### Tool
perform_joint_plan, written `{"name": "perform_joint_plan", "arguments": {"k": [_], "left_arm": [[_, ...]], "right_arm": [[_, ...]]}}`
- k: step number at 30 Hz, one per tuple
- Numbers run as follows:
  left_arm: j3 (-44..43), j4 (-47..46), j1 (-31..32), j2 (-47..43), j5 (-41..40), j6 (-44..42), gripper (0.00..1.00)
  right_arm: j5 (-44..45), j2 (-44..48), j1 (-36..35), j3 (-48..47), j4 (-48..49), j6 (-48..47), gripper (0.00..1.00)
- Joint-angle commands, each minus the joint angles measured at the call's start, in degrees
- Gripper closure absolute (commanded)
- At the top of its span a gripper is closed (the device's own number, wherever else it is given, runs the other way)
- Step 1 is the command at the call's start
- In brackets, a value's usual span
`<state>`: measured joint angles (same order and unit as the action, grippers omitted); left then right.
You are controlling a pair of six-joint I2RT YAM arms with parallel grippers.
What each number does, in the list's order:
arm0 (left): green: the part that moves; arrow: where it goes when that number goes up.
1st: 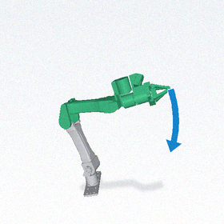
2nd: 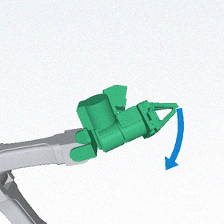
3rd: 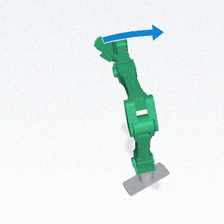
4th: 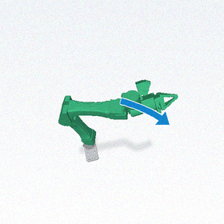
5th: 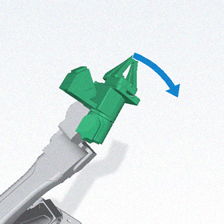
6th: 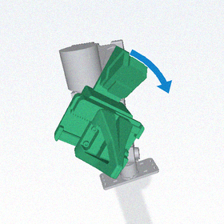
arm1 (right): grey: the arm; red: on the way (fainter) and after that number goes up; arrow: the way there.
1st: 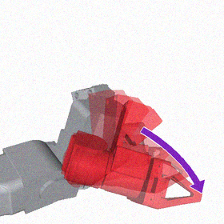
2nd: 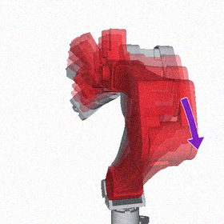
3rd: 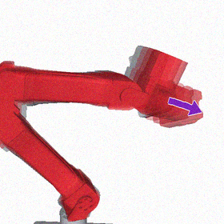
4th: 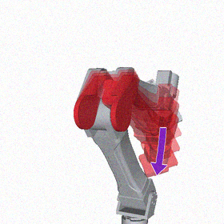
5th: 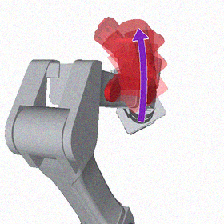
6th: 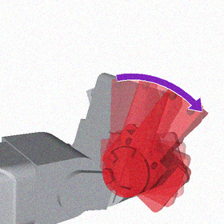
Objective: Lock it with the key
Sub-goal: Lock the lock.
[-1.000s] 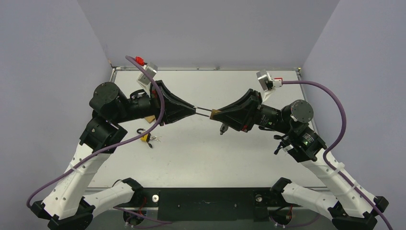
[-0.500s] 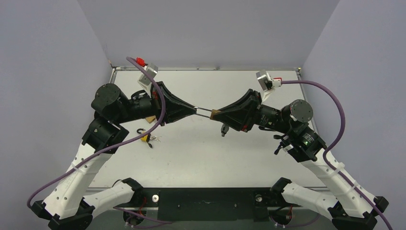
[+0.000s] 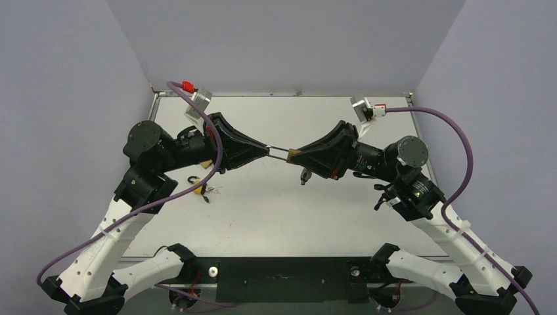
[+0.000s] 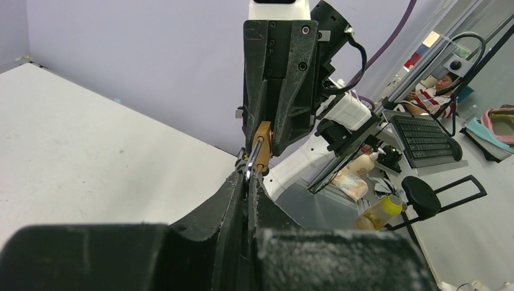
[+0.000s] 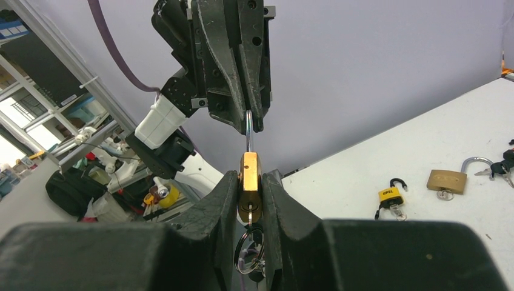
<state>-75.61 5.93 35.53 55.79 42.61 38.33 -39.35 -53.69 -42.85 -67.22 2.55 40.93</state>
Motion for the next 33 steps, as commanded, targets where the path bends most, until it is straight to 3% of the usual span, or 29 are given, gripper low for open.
{"name": "perform_joint_plan", "arguments": {"k": [1, 18, 25, 27, 32, 33], "left_arm": [[0.63, -2.46, 2.82, 0.93, 0.72, 0.84, 1.00], [1.40, 1.76, 8.70, 2.06, -4.20, -1.80, 1.00], [-1.75, 7.93, 7.44, 0.55, -17.99, -4.75, 1.00], [-3.65, 9.19, 6.37, 0.69, -19.98, -4.68, 1.00], [-6.49, 9.21, 4.24, 0.48, -19.14, -3.45, 1.00], [-7.23, 9.48, 4.04, 0.51, -18.97, -3.33, 1.00]], "right_arm": [[1.36, -2.24, -1.38, -0.30, 5.53, 0.75, 1.00], [2.70, -4.05, -1.82, -1.34, 4.92, 0.06, 1.00], [4.35, -2.84, -1.73, -1.28, 0.88, -3.63, 1.00], [4.58, -1.99, -1.47, -0.51, 0.61, -4.44, 0.93], [3.16, 0.54, 0.11, 2.17, 0.64, -6.06, 0.58], [2.33, 1.27, 0.48, 2.95, 0.84, -6.35, 0.55]]}}
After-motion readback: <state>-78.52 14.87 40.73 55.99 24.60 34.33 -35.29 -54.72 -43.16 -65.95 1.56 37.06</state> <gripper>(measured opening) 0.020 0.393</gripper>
